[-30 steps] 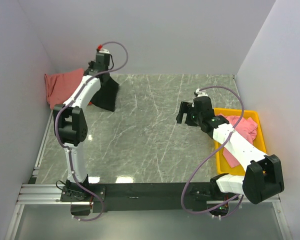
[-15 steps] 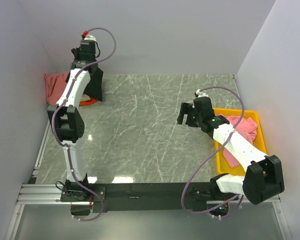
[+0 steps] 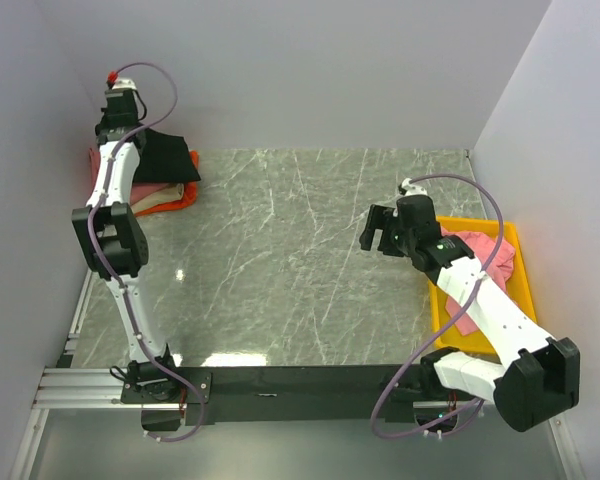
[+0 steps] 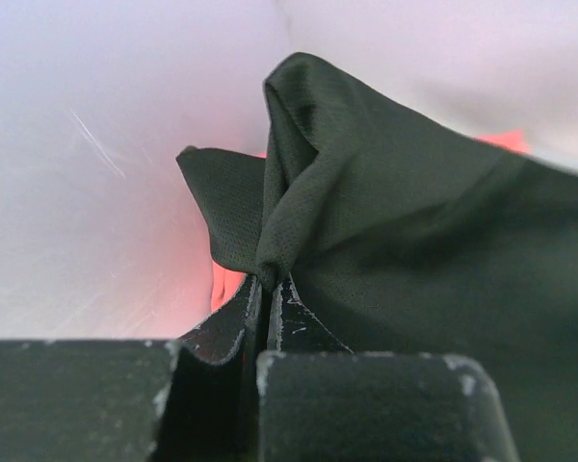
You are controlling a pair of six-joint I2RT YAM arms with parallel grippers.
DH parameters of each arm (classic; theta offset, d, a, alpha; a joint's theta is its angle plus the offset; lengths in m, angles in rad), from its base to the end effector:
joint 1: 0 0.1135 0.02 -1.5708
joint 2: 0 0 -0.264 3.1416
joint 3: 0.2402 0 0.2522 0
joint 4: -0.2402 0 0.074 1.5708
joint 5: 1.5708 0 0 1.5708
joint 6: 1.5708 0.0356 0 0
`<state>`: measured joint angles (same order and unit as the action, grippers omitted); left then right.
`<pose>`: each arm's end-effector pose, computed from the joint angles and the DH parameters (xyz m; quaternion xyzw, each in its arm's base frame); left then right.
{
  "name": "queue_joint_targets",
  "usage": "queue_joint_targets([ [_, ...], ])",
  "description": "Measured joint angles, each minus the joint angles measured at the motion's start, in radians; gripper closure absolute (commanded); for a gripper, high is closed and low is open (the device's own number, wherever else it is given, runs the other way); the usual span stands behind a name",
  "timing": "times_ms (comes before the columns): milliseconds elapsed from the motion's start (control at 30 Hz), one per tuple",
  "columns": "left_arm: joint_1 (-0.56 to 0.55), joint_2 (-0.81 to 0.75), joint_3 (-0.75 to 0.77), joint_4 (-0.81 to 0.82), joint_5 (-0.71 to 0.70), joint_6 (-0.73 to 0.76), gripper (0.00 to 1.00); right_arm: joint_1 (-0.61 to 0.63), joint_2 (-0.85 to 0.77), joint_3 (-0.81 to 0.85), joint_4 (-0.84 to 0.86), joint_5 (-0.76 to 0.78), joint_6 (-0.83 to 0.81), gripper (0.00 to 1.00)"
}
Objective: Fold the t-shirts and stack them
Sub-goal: Neatly place the folded tshirt to the corner
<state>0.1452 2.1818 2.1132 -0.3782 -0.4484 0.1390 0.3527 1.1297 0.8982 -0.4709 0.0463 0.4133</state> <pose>0.5080 0.0899 0.3270 -0.1210 0.8246 0.2598 0.4877 0.2287 0.0824 0.2836 0.0372 0.9063 0.1377 0.3979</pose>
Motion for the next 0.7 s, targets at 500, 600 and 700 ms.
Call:
queue_joint_targets([
  [500, 0.089, 0.134, 0.084, -0.066, -0.021, -0.177, 0.85, 0.0, -0.011, 0.021, -0.034, 0.014, 0.021, 0.05],
  [600, 0.095, 0.134, 0.087, -0.071, -0.025, -0.196, 0.84, 0.0, -0.011, 0.021, -0.035, 0.015, 0.021, 0.05],
  [700, 0.103, 0.134, 0.091, -0.089, -0.03, -0.216, 0.88, 0.0, -0.011, 0.021, -0.04, 0.015, 0.023, 0.05],
])
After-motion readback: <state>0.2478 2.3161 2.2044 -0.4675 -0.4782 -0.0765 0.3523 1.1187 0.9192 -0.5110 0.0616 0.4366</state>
